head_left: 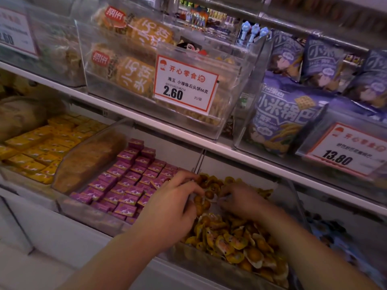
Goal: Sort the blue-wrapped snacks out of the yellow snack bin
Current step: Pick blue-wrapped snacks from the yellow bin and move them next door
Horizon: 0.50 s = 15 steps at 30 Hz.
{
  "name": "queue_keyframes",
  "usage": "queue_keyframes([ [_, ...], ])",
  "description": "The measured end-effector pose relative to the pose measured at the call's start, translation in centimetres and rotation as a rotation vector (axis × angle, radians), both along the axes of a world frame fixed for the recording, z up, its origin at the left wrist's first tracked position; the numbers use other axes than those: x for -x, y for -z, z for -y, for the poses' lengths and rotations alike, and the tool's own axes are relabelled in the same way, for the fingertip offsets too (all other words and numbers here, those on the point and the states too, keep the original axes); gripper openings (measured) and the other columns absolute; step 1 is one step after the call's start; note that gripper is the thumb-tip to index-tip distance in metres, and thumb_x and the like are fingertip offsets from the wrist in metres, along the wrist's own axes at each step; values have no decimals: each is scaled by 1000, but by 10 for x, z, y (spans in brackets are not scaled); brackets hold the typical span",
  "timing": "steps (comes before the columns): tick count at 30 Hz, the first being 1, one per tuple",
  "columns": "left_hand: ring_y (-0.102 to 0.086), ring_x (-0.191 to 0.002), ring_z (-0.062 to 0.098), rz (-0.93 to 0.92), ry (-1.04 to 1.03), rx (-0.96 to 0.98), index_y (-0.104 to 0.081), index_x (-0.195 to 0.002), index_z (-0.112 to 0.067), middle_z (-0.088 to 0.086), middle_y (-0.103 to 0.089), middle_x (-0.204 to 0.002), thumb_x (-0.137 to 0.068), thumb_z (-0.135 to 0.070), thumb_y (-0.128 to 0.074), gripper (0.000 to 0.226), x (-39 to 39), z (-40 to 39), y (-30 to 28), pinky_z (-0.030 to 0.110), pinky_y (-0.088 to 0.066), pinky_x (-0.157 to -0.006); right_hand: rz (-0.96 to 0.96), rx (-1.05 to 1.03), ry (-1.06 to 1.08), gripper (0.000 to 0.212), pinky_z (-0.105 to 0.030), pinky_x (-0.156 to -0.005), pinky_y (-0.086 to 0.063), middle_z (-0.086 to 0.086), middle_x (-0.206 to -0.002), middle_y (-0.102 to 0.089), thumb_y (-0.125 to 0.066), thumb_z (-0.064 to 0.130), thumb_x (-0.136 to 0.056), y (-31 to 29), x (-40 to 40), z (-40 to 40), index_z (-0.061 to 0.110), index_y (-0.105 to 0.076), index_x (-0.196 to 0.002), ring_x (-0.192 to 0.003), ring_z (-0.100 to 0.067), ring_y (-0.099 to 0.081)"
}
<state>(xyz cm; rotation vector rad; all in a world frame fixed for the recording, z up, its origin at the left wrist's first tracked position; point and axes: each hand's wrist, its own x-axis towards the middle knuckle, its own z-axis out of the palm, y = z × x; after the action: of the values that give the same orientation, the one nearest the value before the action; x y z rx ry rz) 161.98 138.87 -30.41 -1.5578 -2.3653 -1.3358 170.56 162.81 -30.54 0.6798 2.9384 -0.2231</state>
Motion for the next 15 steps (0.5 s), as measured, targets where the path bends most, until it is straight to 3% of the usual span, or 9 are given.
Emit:
queue_keyframes([
  [3, -53, -112, 2, 16, -7, -15, -65, -106, -38, -23, -47, -127, -79, -28, -51, 32, 2, -1, -2, 24, -47, -93, -306, 178, 188, 9, -25, -73, -50, 14, -81, -70, -67, 36, -80, -14, -6, -17, 30, -74, -77, -82, -1, -63],
  [5, -51, -112, -2, 29, -10, -12, -67, -106, -37, -24, -48, -125, -79, -27, -54, 32, 3, -3, -1, 16, -42, -92, -365, 193, 263, 10, -27, -81, -50, 14, -92, -71, -66, 36, -82, -16, -2, -22, 31, -74, -86, -91, -7, -64],
  [8, -50, -112, -5, 62, -4, -7, -67, -106, -38, -26, -48, -123, -81, -22, -60, 30, 6, -4, 0, 8, -35, -91, -263, 113, 153, 27, -32, -88, -50, 6, -106, -67, -64, 33, -83, -6, 17, -10, 29, -70, -109, -103, -16, -61],
  [12, -51, -113, -5, 63, 3, -35, -69, -106, -37, -28, -49, -121, -84, -19, -65, 29, 7, -4, 0, 9, -39, -91, -76, 46, -81, 29, -35, -83, -51, -5, -115, -67, -57, 40, -93, 22, 53, 14, 24, -65, -115, -101, -24, -63],
  [15, -52, -113, -3, 56, 6, -36, -68, -104, -37, -28, -49, -121, -85, -20, -66, 26, 8, -2, 1, 11, -42, -90, -52, 0, -116, 33, -26, -73, -43, -8, -117, -66, -59, 42, -93, 35, 67, 18, 20, -65, -117, -99, -25, -64],
])
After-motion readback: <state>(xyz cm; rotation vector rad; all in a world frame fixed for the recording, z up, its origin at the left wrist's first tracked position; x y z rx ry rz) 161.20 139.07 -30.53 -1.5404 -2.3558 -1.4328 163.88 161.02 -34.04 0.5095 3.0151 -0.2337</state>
